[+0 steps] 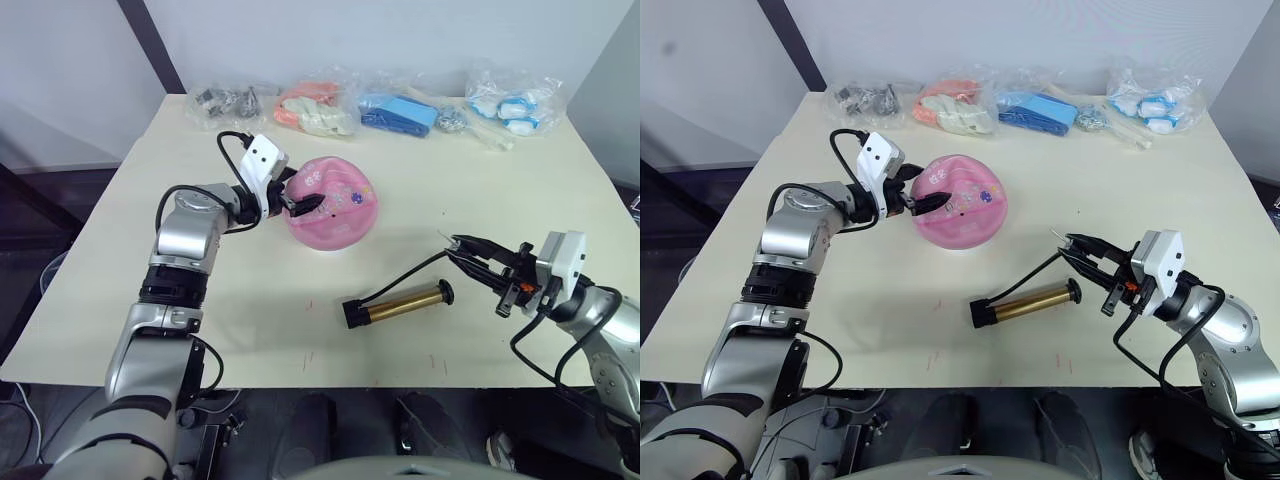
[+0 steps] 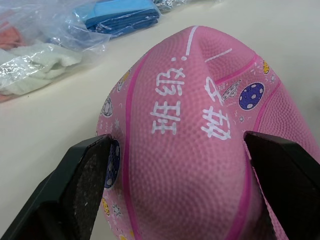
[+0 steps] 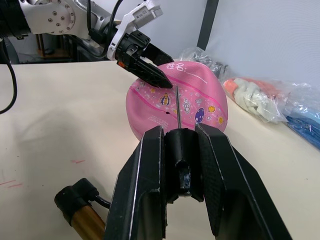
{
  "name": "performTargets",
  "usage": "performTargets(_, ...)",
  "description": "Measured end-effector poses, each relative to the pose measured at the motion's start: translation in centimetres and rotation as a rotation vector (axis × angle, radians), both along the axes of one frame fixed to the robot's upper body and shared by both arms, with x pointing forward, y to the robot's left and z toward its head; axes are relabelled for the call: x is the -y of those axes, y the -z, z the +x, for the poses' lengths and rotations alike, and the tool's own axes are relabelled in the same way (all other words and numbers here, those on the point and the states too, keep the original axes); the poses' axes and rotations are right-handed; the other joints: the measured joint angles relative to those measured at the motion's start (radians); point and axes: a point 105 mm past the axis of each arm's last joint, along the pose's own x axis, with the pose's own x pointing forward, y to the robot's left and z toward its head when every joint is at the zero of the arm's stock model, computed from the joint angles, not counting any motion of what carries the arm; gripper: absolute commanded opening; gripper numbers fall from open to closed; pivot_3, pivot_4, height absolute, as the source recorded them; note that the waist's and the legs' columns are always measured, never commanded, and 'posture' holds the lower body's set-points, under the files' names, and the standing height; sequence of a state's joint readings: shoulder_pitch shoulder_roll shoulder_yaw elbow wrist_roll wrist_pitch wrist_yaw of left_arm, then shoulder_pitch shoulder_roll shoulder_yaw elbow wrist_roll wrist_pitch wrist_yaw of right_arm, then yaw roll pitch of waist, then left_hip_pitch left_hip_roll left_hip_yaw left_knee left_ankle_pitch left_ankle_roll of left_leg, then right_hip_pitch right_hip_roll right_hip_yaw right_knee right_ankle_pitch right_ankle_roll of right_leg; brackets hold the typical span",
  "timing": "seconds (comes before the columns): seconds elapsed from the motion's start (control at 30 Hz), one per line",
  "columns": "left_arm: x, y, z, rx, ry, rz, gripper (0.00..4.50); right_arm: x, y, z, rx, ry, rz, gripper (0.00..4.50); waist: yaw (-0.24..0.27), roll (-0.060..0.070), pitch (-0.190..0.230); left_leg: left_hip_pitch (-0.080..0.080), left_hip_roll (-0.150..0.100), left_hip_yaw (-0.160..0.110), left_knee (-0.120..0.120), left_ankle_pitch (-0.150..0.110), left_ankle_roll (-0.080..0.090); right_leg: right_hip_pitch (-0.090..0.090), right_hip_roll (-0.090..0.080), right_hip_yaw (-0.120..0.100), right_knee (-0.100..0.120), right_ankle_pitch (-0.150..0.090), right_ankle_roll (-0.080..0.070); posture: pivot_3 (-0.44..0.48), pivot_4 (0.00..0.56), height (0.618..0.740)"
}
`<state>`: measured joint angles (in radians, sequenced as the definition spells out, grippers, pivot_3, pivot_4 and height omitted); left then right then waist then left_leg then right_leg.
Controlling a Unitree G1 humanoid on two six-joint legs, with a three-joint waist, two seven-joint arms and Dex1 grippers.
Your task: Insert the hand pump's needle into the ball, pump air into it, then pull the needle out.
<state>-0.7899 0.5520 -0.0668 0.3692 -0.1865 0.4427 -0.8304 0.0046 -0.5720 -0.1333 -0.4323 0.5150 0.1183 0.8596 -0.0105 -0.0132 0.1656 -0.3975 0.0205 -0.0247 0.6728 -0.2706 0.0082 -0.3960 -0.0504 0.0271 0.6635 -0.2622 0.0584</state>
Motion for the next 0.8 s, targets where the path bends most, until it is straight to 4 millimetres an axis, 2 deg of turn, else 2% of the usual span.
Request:
performTargets(0.1, 0.1, 0.1, 0.1, -0.001, -0.008, -0.018, 2.95, 0.0, 0.1, -0.1, 0.001, -0.002, 0.001, 0.39, 0.000, 0.000, 0.000, 0.000, 0.000, 0.000, 0.000, 0.000, 0.000, 0.000, 0.000, 0.000, 0.000, 0.000, 0.000, 0.000, 0.150, 0.738)
performTargets(0.23, 0.1, 0.2, 0.2, -0.004, -0.017, -0.025, 1.21, 0.2, 0.3, 0.0, -0.006, 0.002, 0.002, 0.39, -0.002, 0.000, 0.000, 0.000, 0.000, 0.000, 0.000, 0.000, 0.000, 0.000, 0.000, 0.000, 0.000, 0.000, 0.000, 0.000, 0.150, 0.738)
performTargets(0.33, 0.3, 0.4, 0.1, -0.008, -0.014, -0.033, 0.15, 0.2, 0.4, 0.0, -0.010, 0.000, 0.001, 0.39, -0.003, 0.000, 0.000, 0.000, 0.000, 0.000, 0.000, 0.000, 0.000, 0.000, 0.000, 0.000, 0.000, 0.000, 0.000, 0.000, 0.150, 0.738)
performTargets(0.37, 0.3, 0.4, 0.0, -0.006, -0.012, -0.032, 0.01, 0.1, 0.4, 0.1, -0.009, -0.005, 0.001, 0.39, -0.004, 0.000, 0.000, 0.000, 0.000, -0.001, 0.000, 0.000, 0.000, 0.000, 0.000, 0.000, 0.000, 0.000, 0.000, 0.000, 0.150, 0.738)
performTargets(0.57, 0.3, 0.7, -0.3, 0.007, -0.024, -0.035, 0.01, -0.8, 1.0, 0.7, -0.091, -0.018, -0.018, 0.39, -0.003, 0.000, 0.000, 0.000, 0.000, -0.001, 0.000, 0.000, 0.000, 0.000, 0.000, 0.000, 0.000, 0.000, 0.000, 0.000, 0.150, 0.738)
performTargets(0.8, 0.6, 0.8, -0.4, 0.018, -0.035, -0.044, 0.01, -3.2, 0.6, 2.9, -0.215, -0.010, -0.105, 0.39, -0.003, 0.000, 0.000, 0.000, 0.000, -0.002, 0.000, 0.000, 0.000, 0.000, 0.000, 0.000, 0.001, 0.000, 0.000, 0.000, 0.150, 0.738)
